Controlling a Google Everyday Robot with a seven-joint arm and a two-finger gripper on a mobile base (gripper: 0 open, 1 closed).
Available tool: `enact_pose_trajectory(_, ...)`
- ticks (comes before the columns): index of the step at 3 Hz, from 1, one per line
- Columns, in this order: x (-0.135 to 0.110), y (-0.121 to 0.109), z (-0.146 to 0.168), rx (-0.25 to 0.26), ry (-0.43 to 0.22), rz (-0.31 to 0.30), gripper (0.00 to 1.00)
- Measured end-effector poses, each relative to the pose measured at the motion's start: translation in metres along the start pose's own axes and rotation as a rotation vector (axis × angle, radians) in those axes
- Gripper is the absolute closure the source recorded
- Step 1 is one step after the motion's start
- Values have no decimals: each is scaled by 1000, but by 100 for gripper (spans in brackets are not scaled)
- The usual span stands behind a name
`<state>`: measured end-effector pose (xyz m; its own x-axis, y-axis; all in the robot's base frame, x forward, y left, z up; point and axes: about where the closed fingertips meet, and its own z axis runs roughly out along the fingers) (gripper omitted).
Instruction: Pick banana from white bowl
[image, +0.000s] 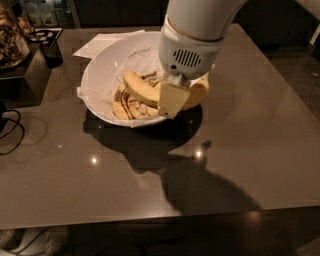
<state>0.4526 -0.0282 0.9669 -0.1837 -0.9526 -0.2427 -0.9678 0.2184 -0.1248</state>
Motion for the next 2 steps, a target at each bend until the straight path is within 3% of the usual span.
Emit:
enact_pose_trajectory(1, 1, 49, -11, -22, -27, 4, 100)
enact_pose_trajectory(2, 0, 50, -11, -22, -28, 3, 100)
